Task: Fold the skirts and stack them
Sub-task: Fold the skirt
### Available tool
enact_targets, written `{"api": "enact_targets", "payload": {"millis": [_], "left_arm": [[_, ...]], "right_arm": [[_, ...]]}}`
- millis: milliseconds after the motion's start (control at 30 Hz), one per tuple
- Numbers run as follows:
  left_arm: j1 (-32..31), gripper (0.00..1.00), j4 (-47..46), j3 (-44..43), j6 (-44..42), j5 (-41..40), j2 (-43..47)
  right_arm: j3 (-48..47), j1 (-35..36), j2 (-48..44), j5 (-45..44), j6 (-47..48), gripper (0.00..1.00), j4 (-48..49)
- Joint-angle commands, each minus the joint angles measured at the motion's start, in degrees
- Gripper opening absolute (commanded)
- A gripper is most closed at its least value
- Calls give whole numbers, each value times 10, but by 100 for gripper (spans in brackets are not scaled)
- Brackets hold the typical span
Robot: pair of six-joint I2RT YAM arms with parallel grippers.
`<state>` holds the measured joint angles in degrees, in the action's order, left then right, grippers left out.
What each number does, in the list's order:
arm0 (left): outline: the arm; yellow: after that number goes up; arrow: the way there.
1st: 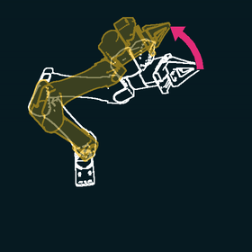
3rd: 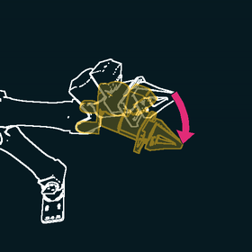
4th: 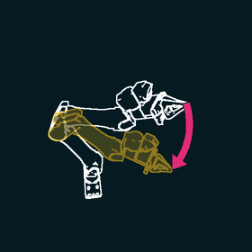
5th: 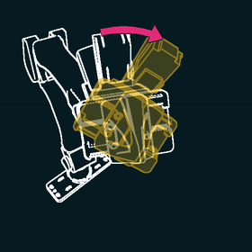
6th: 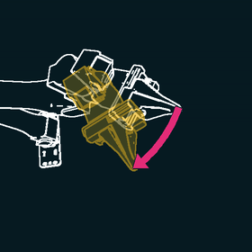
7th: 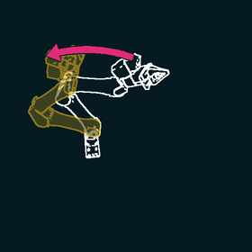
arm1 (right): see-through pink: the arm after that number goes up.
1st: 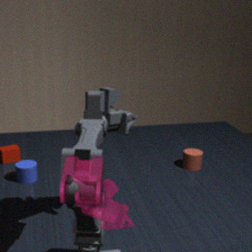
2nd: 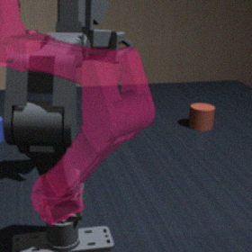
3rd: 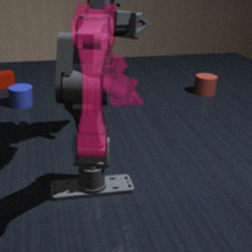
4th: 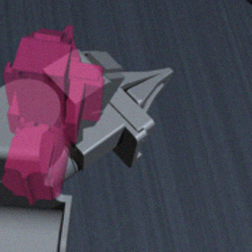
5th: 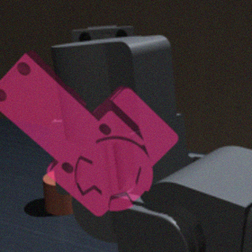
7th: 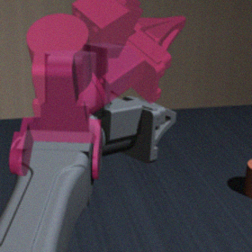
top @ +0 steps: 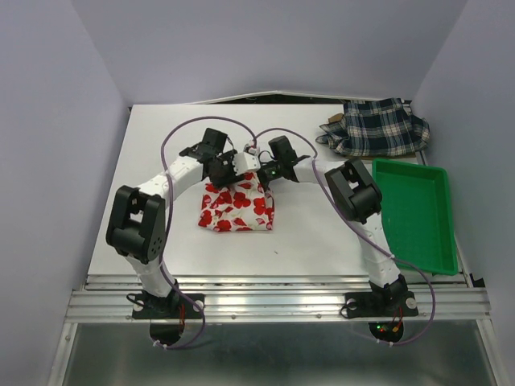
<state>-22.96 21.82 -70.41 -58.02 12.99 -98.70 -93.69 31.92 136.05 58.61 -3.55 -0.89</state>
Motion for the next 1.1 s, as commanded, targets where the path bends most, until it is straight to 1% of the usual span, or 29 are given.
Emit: {"api": "enact_targets", "payload": {"millis": [0, 33, 167, 300, 433, 500, 567, 700, 767, 833, 900, 967, 1067], "left_arm": [[23, 61, -25, -42, 31, 1, 69], [26, 66, -24, -57, 42, 9, 84], [45, 68, -5, -73, 95, 36, 110], [48, 69, -2, -54, 142, 62, 139], [49, 70, -2, -31, 158, 104, 169], [49, 70, -4, -4, 170, 112, 189], [49, 69, 0, 19, 192, 110, 197], [74, 68, 9, 62, 247, 137, 199], [99, 67, 7, 79, 285, 166, 197], [113, 66, 6, 85, 301, 187, 192], [123, 62, 4, 87, 315, 214, 187], [127, 59, 2, 88, 327, 218, 185], [138, 56, -6, 101, 348, 222, 187]], "right_arm": [[-4, 9, 18, -31, 21, 34, -32], [-6, 9, 19, -33, 22, 34, -36], [-16, 9, 26, -40, 19, 34, -41], [-24, 4, 27, -45, 12, 35, -40], [-29, -1, 23, -47, 11, 35, -40], [-31, -1, 20, -53, 10, 36, -40], [-33, -6, 14, -56, 9, 36, -41], [-47, -18, -6, -65, -8, 40, -39], [-66, -23, -22, -65, -22, 41, -41], [-76, -29, -35, -68, -27, 43, -40], [-80, -34, -58, -79, -26, 45, -47], [-83, -41, -70, -90, -12, 45, -71], [-101, -62, -88, -141, 5, 46, -118]]}}
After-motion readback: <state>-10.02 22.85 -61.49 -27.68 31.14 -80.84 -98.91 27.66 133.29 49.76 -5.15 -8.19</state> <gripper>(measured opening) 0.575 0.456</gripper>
